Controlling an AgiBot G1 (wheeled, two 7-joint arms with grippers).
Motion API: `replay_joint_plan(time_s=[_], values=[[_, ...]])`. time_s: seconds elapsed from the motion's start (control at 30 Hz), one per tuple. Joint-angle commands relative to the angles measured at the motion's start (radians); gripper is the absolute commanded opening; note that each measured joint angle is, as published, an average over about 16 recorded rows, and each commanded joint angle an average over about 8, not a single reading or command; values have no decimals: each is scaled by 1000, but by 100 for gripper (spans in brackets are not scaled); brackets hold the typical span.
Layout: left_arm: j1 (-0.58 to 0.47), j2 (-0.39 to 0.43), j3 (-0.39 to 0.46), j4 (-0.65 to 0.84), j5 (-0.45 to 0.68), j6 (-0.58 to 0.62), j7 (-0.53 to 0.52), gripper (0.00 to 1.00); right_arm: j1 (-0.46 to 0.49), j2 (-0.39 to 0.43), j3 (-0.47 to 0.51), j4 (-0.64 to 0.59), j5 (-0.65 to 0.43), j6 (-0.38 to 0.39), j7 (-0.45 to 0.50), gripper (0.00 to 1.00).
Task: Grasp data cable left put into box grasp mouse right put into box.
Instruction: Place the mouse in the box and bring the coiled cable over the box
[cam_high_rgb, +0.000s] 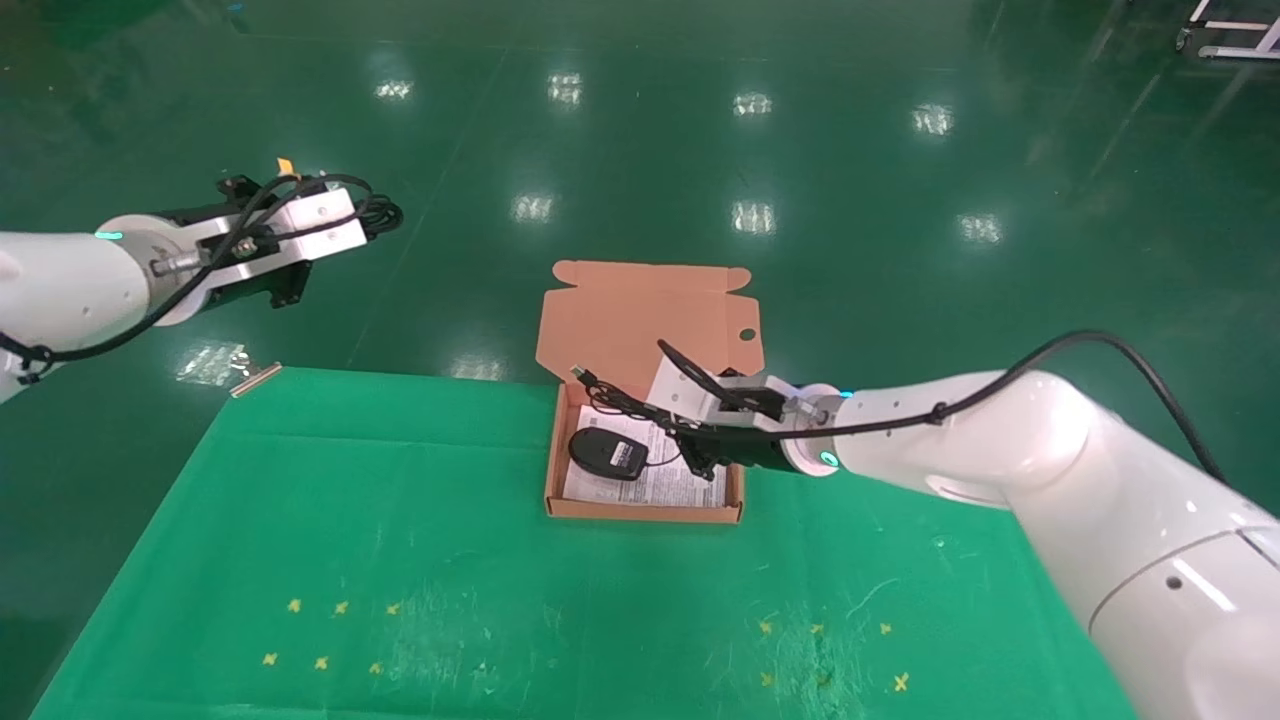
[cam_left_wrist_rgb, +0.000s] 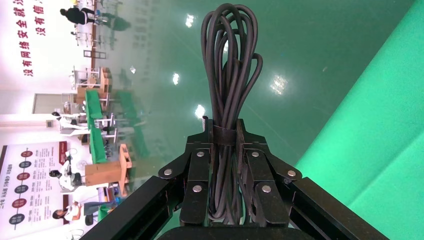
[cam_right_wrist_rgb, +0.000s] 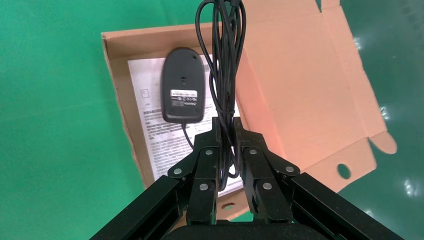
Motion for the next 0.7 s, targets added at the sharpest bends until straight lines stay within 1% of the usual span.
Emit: replay_joint_plan(time_s=[0.03, 0.27, 0.53, 0.7], values=[[0, 0, 0, 0, 1, 0, 0, 0, 9, -6, -11, -17, -4, -13, -8, 100], [7, 8, 3, -4, -3, -1, 0, 0, 12, 7, -19, -1, 3, -15, -4, 100], [35, 45, 18, -11, -21, -17, 2, 0, 22, 28, -17, 34, 7, 24, 21, 100], [81, 72, 38, -32, -65, -56, 28, 0, 50, 79, -2, 74, 8, 43, 32, 100]])
